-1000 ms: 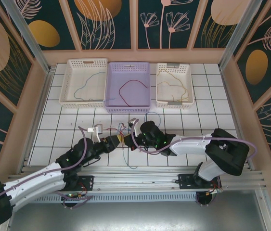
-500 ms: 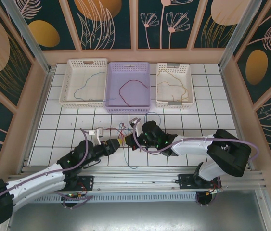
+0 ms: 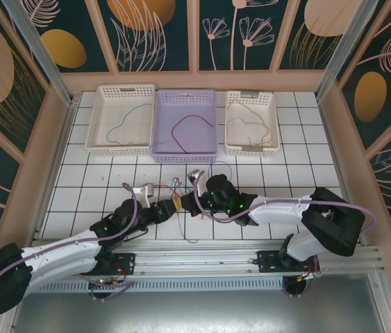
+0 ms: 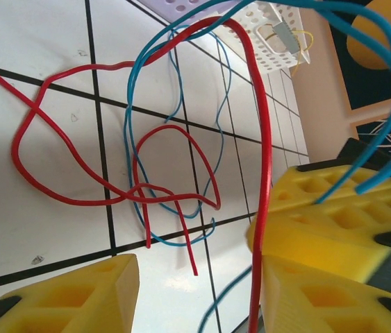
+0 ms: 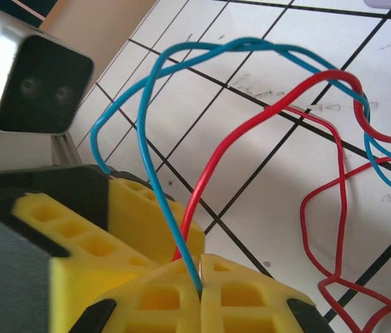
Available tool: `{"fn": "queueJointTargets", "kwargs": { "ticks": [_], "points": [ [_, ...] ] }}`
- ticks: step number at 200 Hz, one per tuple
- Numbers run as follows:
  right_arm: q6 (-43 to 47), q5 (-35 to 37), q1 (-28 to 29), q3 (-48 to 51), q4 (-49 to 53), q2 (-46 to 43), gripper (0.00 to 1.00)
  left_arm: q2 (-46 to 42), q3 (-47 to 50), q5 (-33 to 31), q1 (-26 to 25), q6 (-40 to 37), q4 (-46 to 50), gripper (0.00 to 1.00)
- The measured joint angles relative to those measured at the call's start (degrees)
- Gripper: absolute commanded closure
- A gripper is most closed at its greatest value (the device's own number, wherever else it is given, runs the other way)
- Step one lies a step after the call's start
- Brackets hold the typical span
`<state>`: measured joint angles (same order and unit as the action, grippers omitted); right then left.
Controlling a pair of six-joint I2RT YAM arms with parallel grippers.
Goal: Untangle the cables
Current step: Untie the cable from multiple cables.
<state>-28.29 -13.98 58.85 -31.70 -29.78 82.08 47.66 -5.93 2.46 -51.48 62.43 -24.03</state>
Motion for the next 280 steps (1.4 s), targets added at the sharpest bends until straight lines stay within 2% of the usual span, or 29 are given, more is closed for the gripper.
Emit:
{"fn": "queueJointTargets", "kwargs": {
  "ticks": [26,56,82,104,132,154,213,244,280],
  "points": [
    [-0.37,-0.31,0.00,0.24,-0.44,-0.22,1.00,1.51,-0.39,-0.26,0.00,0.02,-0.63,0.54],
    [-0.63,-0.72,0.00,0.74,-0.44,-0.24,1.00,2.25,-0.66,-1.14,0.00,0.00,-1.55,0.62],
    [-0.63,-0.70,0.00,0.76,-0.46,-0.42,1.00,3.54,-1.51,-1.46,0.00,0.09,-2.62,0.77],
    [-0.63,-0.66,-0.04,0.98,-0.37,-1.36,1.00,5.16,-2.03,-1.42,0.00,-0.24,-3.78,1.00],
    [-0.66,0.33,-1.05,2.47,0.81,-5.27,1.00,5.53,-2.23,-1.64,0.00,-0.22,-4.39,1.00],
    [-1.49,2.34,-4.15,4.55,3.17,-10.62,1.00,2.36,-2.36,-2.82,0.00,-0.61,-2.19,1.00],
    [-4.57,7.26,-17.99,11.85,13.53,-30.53,1.00,-11.72,-5.14,-7.06,0.00,-3.28,10.91,1.00],
    [-5.35,9.20,-24.68,12.33,20.87,-39.15,1.00,-14.67,-7.04,-7.98,0.00,-4.79,18.40,1.00],
    [-5.53,9.20,-34.21,12.37,28.83,-45.03,1.00,-16.15,-11.65,-9.62,0.00,-7.28,26.12,1.00]
  ]
}}
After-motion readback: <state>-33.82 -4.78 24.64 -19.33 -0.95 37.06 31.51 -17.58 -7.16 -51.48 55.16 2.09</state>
